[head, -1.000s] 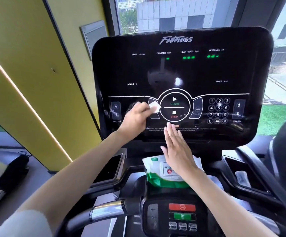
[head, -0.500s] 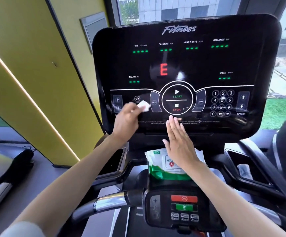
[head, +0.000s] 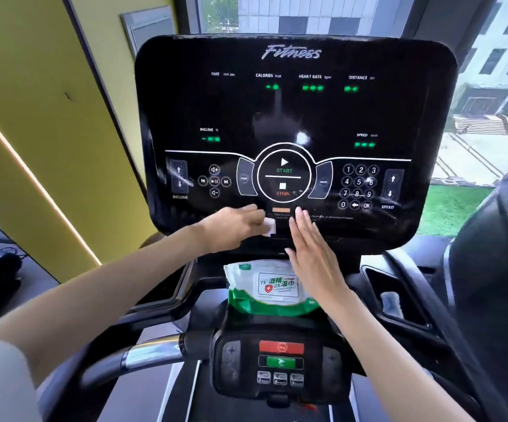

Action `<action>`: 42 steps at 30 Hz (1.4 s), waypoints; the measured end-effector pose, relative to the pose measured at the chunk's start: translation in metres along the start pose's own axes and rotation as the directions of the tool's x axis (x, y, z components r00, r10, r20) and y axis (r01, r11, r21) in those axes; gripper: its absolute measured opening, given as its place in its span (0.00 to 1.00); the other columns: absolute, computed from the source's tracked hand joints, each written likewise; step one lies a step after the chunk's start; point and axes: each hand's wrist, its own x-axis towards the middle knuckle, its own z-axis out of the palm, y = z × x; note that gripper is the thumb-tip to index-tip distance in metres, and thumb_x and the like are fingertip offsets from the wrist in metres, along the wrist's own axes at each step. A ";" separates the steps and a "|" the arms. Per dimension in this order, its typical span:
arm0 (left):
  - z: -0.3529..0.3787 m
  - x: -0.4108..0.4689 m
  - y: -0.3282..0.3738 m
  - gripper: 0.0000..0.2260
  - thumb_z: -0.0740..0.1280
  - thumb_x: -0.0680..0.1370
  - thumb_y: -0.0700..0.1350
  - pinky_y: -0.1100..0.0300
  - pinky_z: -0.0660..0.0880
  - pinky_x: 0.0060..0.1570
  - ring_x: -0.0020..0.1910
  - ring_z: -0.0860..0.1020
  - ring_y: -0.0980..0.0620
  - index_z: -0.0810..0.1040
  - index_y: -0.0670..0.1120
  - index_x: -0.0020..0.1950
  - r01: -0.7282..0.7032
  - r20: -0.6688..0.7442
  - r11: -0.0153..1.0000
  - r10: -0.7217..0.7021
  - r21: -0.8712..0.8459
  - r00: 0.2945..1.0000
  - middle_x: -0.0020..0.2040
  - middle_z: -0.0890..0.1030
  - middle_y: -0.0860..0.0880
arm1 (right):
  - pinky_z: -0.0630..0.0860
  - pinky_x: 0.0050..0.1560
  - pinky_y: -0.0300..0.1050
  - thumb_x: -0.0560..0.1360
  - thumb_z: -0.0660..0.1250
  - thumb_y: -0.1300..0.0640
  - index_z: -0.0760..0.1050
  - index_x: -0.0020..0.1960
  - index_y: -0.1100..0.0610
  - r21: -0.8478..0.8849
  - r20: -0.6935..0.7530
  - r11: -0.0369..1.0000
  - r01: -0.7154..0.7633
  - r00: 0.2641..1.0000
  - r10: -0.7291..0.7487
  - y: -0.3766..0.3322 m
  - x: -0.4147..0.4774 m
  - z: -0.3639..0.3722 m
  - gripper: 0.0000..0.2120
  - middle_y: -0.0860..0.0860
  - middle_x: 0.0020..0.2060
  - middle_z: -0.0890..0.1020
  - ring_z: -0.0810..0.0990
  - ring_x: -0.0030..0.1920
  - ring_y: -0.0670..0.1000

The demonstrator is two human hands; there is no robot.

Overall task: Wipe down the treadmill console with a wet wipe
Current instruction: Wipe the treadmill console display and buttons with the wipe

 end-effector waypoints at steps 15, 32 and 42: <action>-0.021 0.035 -0.020 0.24 0.63 0.69 0.27 0.52 0.77 0.35 0.44 0.72 0.47 0.76 0.46 0.61 0.557 -0.375 0.746 -0.666 -0.365 0.645 0.47 0.72 0.45 | 0.58 0.69 0.54 0.64 0.74 0.66 0.56 0.72 0.66 -0.080 0.105 0.986 0.145 0.985 -0.136 0.021 -0.012 0.005 0.42 0.62 0.71 0.62 0.62 0.72 0.57; -0.004 0.067 0.025 0.23 0.54 0.70 0.32 0.57 0.74 0.28 0.46 0.67 0.49 0.73 0.43 0.63 0.232 -0.207 0.972 -0.235 -0.042 0.950 0.47 0.66 0.49 | 0.63 0.67 0.55 0.66 0.72 0.59 0.64 0.69 0.67 -0.034 0.053 0.988 0.150 0.988 -0.148 0.020 -0.011 -0.001 0.34 0.63 0.69 0.67 0.66 0.70 0.56; -0.019 0.113 0.025 0.26 0.62 0.68 0.26 0.55 0.72 0.40 0.44 0.67 0.49 0.76 0.46 0.62 0.516 -0.397 0.773 -0.633 -0.369 0.664 0.43 0.72 0.44 | 0.62 0.70 0.58 0.71 0.62 0.64 0.62 0.68 0.72 -0.057 0.043 0.998 0.033 0.999 -0.030 0.025 -0.027 -0.003 0.27 0.69 0.67 0.67 0.66 0.68 0.65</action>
